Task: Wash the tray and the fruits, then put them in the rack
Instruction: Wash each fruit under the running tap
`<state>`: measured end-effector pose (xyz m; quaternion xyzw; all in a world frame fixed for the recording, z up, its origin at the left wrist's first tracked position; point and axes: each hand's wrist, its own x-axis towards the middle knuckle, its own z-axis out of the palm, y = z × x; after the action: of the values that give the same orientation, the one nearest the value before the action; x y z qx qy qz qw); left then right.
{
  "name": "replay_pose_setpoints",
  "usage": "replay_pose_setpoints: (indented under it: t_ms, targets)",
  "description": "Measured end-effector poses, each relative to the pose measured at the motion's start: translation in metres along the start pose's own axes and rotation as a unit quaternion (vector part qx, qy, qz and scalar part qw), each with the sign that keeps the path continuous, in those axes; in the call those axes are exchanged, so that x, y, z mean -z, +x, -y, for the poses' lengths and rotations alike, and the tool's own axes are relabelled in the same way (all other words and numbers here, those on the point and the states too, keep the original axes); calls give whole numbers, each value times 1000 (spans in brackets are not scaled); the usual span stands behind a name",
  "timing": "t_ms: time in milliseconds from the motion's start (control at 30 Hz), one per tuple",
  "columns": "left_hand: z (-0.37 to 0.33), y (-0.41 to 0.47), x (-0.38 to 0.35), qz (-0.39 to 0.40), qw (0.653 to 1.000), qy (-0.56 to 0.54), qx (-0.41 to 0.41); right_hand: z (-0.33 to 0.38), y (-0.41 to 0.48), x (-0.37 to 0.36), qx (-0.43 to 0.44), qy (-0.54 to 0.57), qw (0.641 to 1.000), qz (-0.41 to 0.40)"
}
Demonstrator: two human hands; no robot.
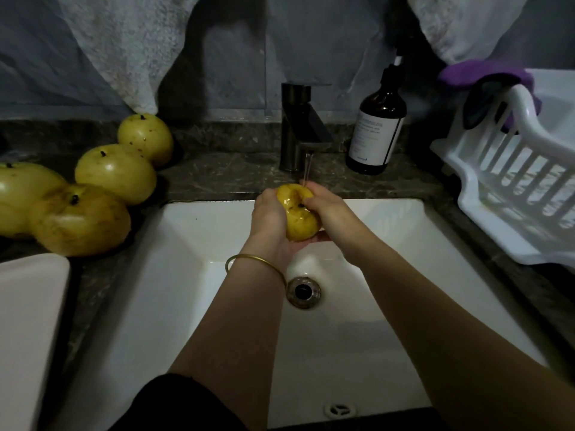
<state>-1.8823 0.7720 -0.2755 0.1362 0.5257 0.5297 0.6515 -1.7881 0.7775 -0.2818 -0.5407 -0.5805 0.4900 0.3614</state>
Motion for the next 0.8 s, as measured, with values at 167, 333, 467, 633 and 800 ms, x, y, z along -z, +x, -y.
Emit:
replay_pose_setpoints:
  t_ms: [167,333,467,633,800]
  targets:
    - [3,-5,-4,-8,999,49,-5,2,-8,-5,76,-201,972,-101]
    - [10,-14,-4,54,992,94,-69,-2,-2,-2,22,-60,988,-139]
    - [11,-9,-6,29,991,70,-110,-1,-1,-9,44,-25,993,-105]
    - [7,4,-1,-27,999,-12,-32,1,-5,-11,91,-116,986,-76]
    - [8,4,-4,-32,999,5,-31,2,-8,-10,117,-112,979,-120]
